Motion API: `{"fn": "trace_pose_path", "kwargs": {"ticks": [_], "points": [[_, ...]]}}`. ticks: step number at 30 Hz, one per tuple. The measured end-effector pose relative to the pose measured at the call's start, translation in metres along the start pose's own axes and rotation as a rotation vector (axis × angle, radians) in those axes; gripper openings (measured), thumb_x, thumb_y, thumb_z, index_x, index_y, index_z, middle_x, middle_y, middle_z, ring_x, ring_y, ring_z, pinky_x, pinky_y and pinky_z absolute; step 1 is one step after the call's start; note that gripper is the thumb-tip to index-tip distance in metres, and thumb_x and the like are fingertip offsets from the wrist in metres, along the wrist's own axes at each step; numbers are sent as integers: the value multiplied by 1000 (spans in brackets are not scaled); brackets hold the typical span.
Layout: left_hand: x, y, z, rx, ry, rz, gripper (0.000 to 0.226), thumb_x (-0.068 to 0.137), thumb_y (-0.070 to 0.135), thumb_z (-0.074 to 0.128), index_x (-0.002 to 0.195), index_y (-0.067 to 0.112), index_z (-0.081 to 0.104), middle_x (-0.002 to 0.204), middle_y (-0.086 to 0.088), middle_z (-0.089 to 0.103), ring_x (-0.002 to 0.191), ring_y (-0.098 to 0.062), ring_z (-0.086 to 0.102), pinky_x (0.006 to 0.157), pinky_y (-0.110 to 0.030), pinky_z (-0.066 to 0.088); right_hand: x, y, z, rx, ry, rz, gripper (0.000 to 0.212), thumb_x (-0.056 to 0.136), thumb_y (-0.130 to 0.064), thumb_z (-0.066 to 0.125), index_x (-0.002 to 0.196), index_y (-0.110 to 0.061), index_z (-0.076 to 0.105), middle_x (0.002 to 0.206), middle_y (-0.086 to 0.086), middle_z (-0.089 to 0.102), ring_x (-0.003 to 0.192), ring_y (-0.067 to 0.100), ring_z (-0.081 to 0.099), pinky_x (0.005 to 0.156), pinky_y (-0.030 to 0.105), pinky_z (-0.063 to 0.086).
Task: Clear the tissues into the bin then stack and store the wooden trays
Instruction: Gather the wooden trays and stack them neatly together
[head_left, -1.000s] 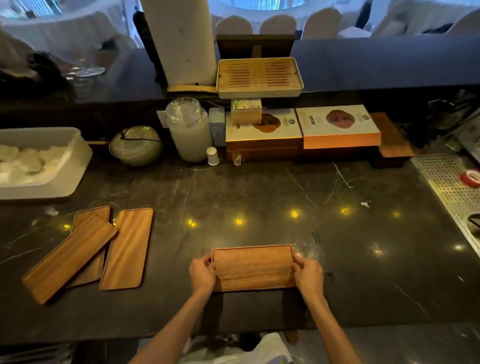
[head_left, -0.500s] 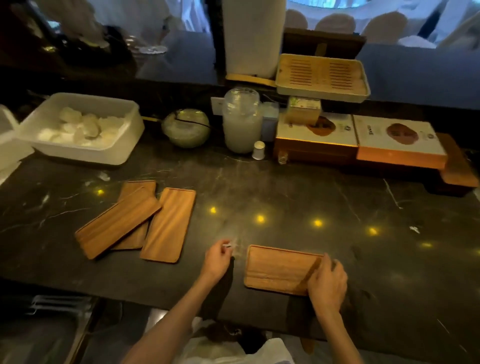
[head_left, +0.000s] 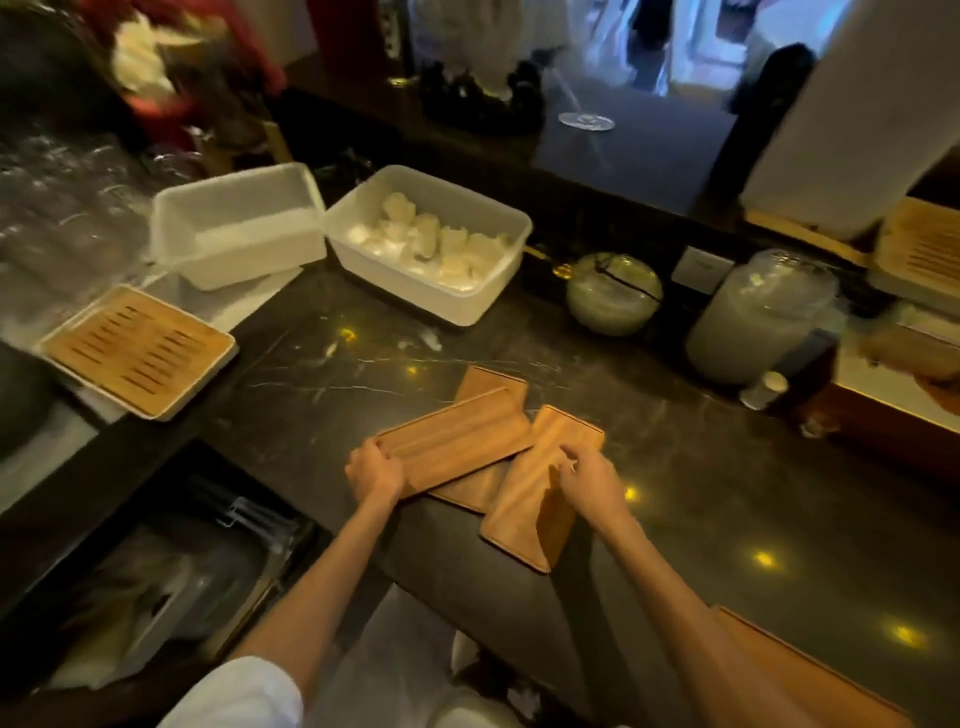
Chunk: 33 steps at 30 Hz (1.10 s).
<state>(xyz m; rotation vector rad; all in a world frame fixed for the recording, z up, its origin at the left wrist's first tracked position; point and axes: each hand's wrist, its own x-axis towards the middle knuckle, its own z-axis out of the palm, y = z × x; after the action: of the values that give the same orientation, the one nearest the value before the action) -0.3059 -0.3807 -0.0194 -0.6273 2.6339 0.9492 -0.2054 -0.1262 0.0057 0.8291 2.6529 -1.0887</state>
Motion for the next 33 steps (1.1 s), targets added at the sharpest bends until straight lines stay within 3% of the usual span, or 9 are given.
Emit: {"fn": "trace_pose_path", "kwargs": {"ticks": [2,5,14,19,22,27,29,31,33], "points": [[16,-10,-5,7,-117,-51,36,91,11,53,126,3,54,130,-23,56,122,-40,52,101,-43,44,22,-25,14,17,-19,0,17,95,-24,51,107,-21,63,99,3,64,76,13,54,73,31,47],[23,-21,-3,-78,-248,-98,36,90,9,54,125,3,57,125,-21,62,114,-38,59,95,-42,50,46,-40,32,-21,-70,86,10,95,-27,52,94,-19,58,99,8,66,79,16,55,73,32,47],[9,-8,-5,-401,-251,-65,33,90,-2,57,123,1,58,116,-18,66,90,-21,60,76,-32,50,43,-12,38,371,-13,294,45,96,-28,53,137,-11,49,133,10,58,117,26,58,98,38,47],[-33,26,-4,-493,-425,101,42,95,-1,50,137,6,49,118,-8,62,110,-23,60,85,-35,55,0,57,-2,586,49,249,27,95,-19,56,119,-9,62,91,6,68,74,15,63,62,25,53],[-72,45,29,-429,-529,200,44,95,2,51,139,7,47,125,-12,60,120,-29,57,98,-46,51,-46,120,-28,625,132,277,23,93,-13,59,114,-5,63,79,6,66,63,15,60,54,23,51],[-167,57,124,-255,-686,356,34,95,4,54,128,11,57,95,9,62,102,-19,64,77,-20,50,-128,227,-71,671,337,418,24,93,-1,55,116,3,60,80,12,63,59,19,52,47,19,44],[-207,59,161,-166,-689,421,33,91,2,59,124,8,61,88,10,62,94,-18,67,73,-17,49,-162,268,-87,700,401,492,26,94,-1,54,120,2,59,80,14,62,64,26,54,57,30,49],[-245,57,190,-104,-713,475,33,89,1,61,122,8,63,83,15,61,80,-3,62,64,-10,45,-193,305,-98,678,461,573,31,95,-7,56,125,-3,60,101,18,67,83,33,63,79,45,53],[-277,53,212,-44,-763,490,32,91,3,60,122,10,62,94,5,66,87,-5,64,71,-18,54,-219,336,-106,570,490,624,34,94,-13,58,128,-8,61,118,16,66,104,33,64,94,50,50]]}}
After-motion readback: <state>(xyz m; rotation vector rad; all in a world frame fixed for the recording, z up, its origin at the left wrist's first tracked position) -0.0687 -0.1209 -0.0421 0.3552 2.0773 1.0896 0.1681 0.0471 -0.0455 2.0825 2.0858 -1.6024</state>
